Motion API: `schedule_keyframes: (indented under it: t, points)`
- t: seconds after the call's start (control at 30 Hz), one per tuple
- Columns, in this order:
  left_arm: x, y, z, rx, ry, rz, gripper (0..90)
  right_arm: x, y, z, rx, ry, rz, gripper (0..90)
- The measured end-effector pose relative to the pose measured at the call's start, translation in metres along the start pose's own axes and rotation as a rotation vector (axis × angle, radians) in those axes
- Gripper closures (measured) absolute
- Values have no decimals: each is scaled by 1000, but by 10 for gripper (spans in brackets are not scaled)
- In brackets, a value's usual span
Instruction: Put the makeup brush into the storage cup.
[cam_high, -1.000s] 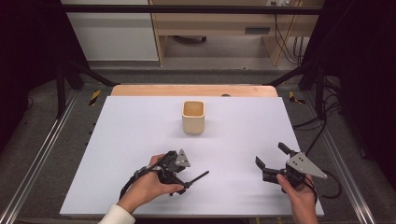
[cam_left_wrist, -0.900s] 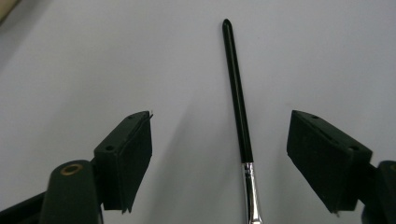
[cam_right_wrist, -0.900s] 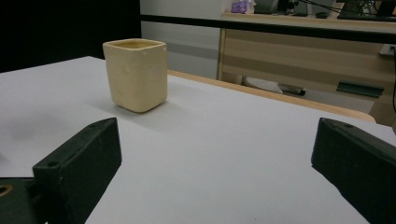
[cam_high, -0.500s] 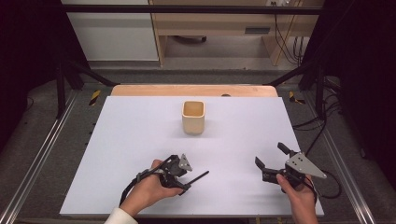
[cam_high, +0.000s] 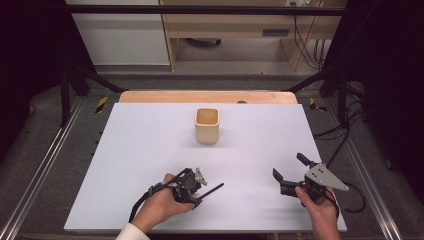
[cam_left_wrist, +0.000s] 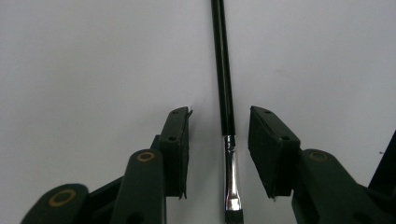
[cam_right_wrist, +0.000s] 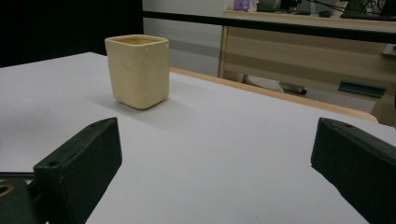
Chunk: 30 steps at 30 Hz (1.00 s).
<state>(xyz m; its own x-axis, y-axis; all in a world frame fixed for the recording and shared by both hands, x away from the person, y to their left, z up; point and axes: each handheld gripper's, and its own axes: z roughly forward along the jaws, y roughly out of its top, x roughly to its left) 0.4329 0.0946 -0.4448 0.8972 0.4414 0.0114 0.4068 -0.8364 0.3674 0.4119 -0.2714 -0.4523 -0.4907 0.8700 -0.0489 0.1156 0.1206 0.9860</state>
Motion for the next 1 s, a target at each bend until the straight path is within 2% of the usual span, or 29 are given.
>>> schedule_keyframes:
  t: [0.17,0.2,0.6,0.83,1.0]
  points:
    - [0,0,2,13,12,6,642,0,0,0,0,0,0,22]
    - [1,0,3,29,11,14,653,0,0,0,2,0,1,22]
    - [0,0,3,39,-4,-1,822,0,0,0,3,2,0,22]
    - [-1,-1,2,34,-7,-4,837,1,0,0,2,3,-1,22]
    - [-2,-1,1,43,-12,26,839,2,1,0,3,5,-6,23]
